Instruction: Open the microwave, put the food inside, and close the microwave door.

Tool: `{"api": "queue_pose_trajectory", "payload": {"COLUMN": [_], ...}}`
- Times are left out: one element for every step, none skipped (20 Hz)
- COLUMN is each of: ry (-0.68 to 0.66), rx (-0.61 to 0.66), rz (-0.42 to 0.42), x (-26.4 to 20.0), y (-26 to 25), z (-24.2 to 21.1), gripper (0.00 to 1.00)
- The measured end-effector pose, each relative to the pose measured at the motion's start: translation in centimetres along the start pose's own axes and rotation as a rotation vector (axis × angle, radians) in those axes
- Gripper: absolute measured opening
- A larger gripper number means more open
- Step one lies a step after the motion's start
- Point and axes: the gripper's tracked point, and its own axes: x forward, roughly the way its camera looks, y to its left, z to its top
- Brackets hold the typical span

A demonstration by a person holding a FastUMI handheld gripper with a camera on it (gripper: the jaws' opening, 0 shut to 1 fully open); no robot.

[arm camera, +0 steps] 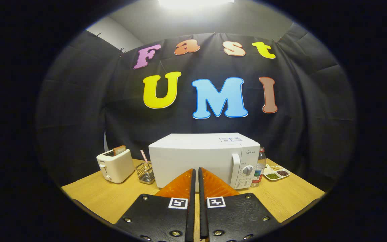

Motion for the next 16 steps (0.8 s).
{"api": "queue_pose_trajectory", "payload": {"ry": [-0.009, -0.021, -0.030, -0.041, -0.051, -0.062, -0.076, -0.087, -0.087, -0.085, -0.084, -0.089, -0.092, -0.090, -0.082, -0.070], "rx": [-0.005, -0.012, -0.014, -0.013, -0.009, -0.008, -0.012, -0.015, -0.016, -0.013, -0.011, -0.017, -0.024, -0.023, -0.020, -0.021], "rz": [-0.003, -0.007, -0.010, -0.008, -0.009, -0.009, -0.021, -0.033, -0.039, -0.037, -0.038, -0.046, -0.053, -0.053, -0.051, -0.057], "x": [-1.0, -1.8, -2.5, -3.2, -3.8, -4.1, -4.3, -4.5, -4.6, -4.5, -4.3, -4.3, -4.2, -3.9, -3.6, -3.5], "y": [0.0, -0.2, -0.3, -0.3, -0.4, -0.6, -1.0, -1.3, -1.3, -1.2, -1.1, -1.1, -1.2, -1.1, -0.9, -0.9], "z": [0.3, 0.7, 1.2, 1.8, 2.5, 3.4, 4.4, 5.4, 6.0, 6.7, 7.5, 8.3, 9.0, 9.3, 9.3, 9.3], "gripper": [0.06, 0.06, 0.06, 0.06, 0.06, 0.06, 0.06, 0.06, 0.06, 0.06, 0.06, 0.06, 0.06, 0.06, 0.06, 0.06]}}
